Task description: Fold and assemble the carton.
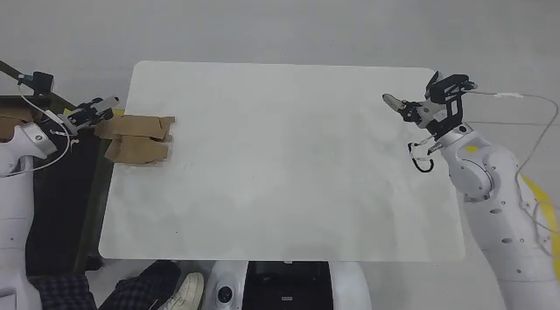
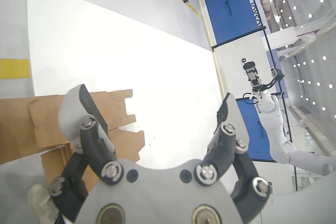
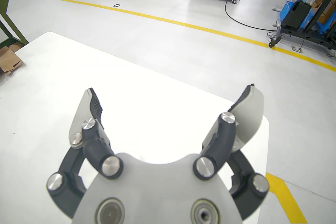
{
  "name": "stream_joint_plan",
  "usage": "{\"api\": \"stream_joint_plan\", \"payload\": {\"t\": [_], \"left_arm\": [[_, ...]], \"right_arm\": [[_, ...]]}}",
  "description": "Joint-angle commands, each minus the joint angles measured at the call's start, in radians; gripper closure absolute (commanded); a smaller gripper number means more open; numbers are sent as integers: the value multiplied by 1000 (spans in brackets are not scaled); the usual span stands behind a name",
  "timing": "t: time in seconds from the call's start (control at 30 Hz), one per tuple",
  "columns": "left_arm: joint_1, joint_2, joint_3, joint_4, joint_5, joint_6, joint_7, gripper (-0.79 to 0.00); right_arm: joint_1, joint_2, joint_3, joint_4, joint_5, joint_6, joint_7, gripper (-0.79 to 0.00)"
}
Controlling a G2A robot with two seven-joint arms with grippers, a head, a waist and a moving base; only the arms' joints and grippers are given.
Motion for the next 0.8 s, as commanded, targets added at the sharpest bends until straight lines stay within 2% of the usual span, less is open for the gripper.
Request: {"api": "stream_joint_plan", "payload": {"t": [0.0, 0.07, 0.2, 0.3, 0.53, 0.77], "left_arm": [[0, 0, 0, 0, 0, 0, 0, -785], [2, -1, 3, -3, 0, 5, 1, -785], [-1, 4, 17, -34, 18, 94, -18, -785], [-32, 21, -1, -21, 148, 196, -7, -785], [-102, 51, -55, 80, 180, 251, -74, -785], [-205, 63, -12, 245, 227, 255, -83, -785]], "right_arm": [[0, 0, 0, 0, 0, 0, 0, -785], [0, 0, 0, 0, 0, 0, 0, -785], [0, 0, 0, 0, 0, 0, 0, -785], [0, 0, 0, 0, 0, 0, 0, -785], [0, 0, 0, 0, 0, 0, 0, -785], [0, 0, 0, 0, 0, 0, 0, -785]]}}
